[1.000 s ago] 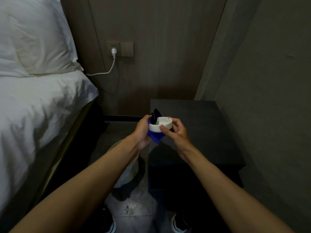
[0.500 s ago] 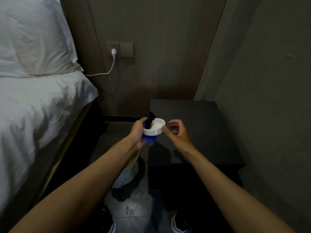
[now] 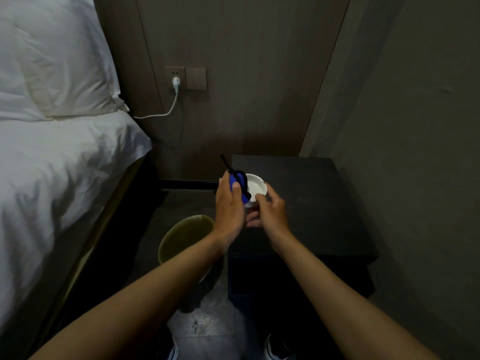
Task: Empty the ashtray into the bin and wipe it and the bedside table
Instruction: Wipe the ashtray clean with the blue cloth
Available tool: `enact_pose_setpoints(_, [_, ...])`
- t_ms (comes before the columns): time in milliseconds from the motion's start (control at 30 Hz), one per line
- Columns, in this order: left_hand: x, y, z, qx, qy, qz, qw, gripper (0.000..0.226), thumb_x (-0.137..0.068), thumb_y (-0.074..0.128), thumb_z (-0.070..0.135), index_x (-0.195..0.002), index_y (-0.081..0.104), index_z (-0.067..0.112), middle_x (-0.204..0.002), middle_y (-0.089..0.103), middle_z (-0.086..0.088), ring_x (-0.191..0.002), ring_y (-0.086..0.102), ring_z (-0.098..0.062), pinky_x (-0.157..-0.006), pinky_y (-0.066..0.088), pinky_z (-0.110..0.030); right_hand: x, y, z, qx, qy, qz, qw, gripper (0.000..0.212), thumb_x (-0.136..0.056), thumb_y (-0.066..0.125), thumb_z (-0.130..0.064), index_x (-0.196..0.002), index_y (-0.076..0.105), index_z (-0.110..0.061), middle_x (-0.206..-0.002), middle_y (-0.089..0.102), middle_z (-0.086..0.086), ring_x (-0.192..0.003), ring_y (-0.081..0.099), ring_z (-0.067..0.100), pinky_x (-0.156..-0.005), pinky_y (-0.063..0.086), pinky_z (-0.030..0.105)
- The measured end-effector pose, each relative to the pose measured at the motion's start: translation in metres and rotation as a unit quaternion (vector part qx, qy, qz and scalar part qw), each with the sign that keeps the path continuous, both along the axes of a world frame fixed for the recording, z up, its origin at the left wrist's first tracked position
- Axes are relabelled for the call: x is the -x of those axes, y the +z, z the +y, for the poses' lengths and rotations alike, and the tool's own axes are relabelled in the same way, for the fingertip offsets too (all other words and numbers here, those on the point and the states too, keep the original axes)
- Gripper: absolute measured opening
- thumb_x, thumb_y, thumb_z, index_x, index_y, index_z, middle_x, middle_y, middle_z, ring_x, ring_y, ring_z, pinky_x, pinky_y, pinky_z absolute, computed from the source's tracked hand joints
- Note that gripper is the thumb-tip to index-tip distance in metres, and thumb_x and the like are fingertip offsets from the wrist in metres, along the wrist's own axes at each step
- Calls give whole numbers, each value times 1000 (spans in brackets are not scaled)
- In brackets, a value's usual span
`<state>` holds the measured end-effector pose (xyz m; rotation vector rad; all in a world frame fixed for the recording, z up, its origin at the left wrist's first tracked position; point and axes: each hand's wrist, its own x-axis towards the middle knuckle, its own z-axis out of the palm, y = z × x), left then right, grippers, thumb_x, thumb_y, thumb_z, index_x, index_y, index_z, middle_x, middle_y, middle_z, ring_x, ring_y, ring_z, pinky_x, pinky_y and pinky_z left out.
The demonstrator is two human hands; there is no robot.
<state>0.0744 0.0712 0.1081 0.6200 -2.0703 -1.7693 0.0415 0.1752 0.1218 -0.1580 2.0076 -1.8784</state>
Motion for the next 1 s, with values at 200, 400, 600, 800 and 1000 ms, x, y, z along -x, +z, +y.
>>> enact_pose_setpoints(200, [-9,0,14,-36,-13,12,999,55,-106,25,48,-157,10,35,-162,22,5,-143,32,-14,-109,35,-34,2,3,1,-43,8,12,999,40,-104,44,-19,-143,44,-29,-91,65,2,-70,68,12,-53,56,25])
enact_pose_setpoints(400, [-7,15,-14,-98,-36,-47,993,38,-107,27,44,-122,59,31,-111,70,-5,-97,68,-16,-82,51,-30,6,4,14,-76,73,31,994,31,-102,43,-23,-127,59,-33,-76,65,13,-51,54,18,-47,43,31])
enact_pose_setpoints(600, [-2,21,-28,-112,-100,-121,981,45,-106,35,44,-120,68,16,-114,71,-12,-108,67,-27,-95,48,-38,1,14,12,-109,116,55,986,31,-105,37,-26,-112,66,-16,-98,70,9,-87,67,21,-73,48,31])
enact_pose_setpoints(800, [-1,17,-27,-125,-134,-109,977,29,-100,55,25,-128,63,19,-118,69,-11,-107,67,-25,-89,53,-36,5,12,14,-138,59,35,988,12,-104,38,-26,-110,37,-15,-93,46,4,-75,47,13,-58,38,26])
enact_pose_setpoints(1000, [5,12,-13,-114,-13,-106,988,23,-102,51,22,-122,62,23,-110,66,-2,-95,64,-15,-72,48,-26,3,22,11,-104,41,-19,994,31,-104,43,-42,-119,36,-16,-92,52,5,-67,53,12,-46,44,20])
